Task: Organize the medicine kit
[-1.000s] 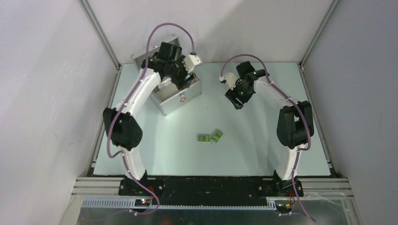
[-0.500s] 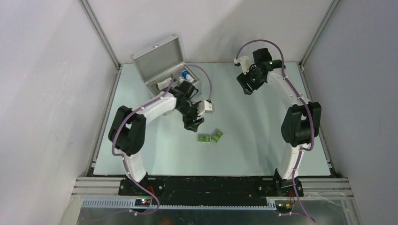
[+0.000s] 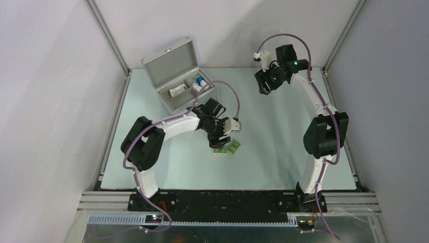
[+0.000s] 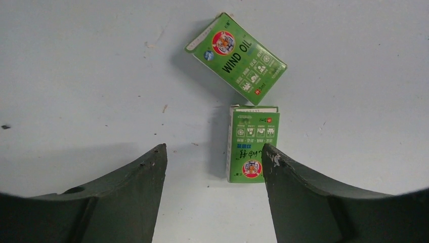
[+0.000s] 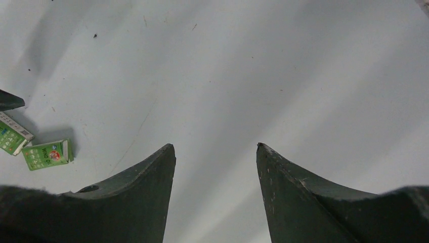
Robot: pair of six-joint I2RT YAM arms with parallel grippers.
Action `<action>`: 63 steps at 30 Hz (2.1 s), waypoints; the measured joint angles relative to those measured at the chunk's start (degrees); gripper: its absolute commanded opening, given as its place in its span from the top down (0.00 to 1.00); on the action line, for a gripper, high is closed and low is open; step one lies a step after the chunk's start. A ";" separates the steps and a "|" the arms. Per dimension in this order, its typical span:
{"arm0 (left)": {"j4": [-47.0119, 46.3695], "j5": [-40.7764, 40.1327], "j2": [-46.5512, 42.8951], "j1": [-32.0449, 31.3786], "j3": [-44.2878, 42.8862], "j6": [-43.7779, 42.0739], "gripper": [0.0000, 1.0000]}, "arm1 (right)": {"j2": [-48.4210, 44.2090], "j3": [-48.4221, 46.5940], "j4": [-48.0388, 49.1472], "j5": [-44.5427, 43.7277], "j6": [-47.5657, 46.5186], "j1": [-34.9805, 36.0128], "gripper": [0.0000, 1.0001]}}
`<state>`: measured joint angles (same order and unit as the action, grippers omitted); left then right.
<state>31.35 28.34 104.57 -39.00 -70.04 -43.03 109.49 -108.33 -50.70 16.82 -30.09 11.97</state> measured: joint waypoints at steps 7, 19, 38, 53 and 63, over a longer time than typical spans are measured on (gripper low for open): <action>-1.49 -0.70 0.22 -0.66 3.58 0.02 0.29 | 0.00 0.00 -0.07 2.58 2.10 -1.53 0.36; -6.08 -2.21 0.39 -2.34 5.86 2.14 0.67 | 0.00 0.00 -0.11 5.46 4.83 -5.18 0.36; -4.92 4.48 -11.98 12.33 1.33 10.34 0.81 | 0.83 -1.03 0.02 4.33 4.35 -4.98 0.36; -3.93 -16.74 -7.26 24.44 -14.73 13.22 0.83 | 4.44 -4.59 0.02 0.92 1.73 -0.31 0.36; -3.26 -19.28 -1.75 25.42 -14.80 15.32 0.80 | 6.36 -7.17 0.02 0.15 1.07 -0.37 0.36</action>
<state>28.10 9.06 102.83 -13.58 -84.84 -27.70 115.85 -115.50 -50.68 16.97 -29.02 11.60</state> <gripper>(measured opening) 0.216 0.643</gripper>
